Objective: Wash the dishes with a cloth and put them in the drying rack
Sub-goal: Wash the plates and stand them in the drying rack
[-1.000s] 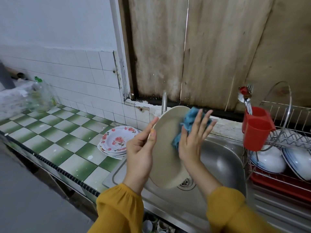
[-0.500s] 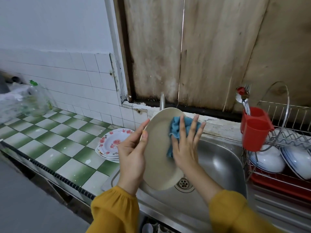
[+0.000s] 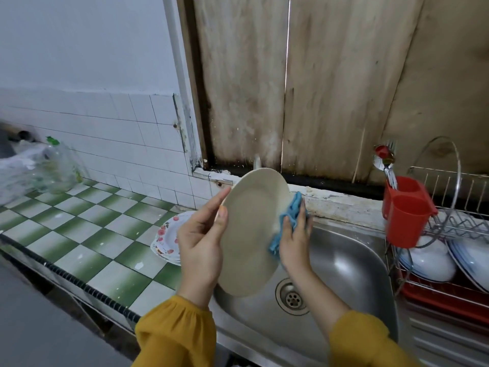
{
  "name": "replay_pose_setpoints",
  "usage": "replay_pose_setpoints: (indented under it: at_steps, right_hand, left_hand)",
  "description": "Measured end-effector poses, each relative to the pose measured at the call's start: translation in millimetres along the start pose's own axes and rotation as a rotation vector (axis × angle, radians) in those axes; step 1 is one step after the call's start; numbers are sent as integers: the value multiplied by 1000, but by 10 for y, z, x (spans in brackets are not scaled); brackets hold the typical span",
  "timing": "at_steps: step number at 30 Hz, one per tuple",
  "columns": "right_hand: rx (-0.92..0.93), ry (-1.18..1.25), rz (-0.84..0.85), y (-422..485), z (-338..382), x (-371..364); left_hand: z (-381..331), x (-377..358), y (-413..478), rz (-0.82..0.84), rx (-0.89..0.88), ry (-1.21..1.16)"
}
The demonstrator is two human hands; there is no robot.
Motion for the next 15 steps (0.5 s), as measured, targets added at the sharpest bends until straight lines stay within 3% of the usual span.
replay_pose_setpoints:
  at_steps: [4, 6, 8, 10, 11, 12, 15]
  right_hand:
    - [-583, 452, -110, 101, -114, -30]
    - [-685, 688, -178, 107, -81, 23]
    - [-657, 891, -201, 193, -42, 51]
    - [-603, 1028, -209, 292, -15, 89]
    - [-578, 1088, -221, 336, -23, 123]
    - [-546, 1141, -238, 381, -35, 178]
    - [-462, 1207, -191, 476, 7, 332]
  left_hand:
    - [-125, -174, -63, 168, -226, 212]
    - [-174, -191, -101, 156, -327, 232]
    - [-92, -87, -87, 31, -275, 306]
    - [146, 72, -67, -73, -71, 466]
    - [281, 123, -70, -83, 113, 496]
    - [408, 157, -83, -97, 313, 451]
    - [689, 105, -227, -154, 828, 26]
Point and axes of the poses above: each hand's wrist, its own y-axis towards the middle knuckle, its own x-axis out of the back of the hand, z = x × y, the point moved 8 cm from there along y, towards the middle knuckle, and after that the axes turned 2 degrees about -x, right-handed, at the moved point
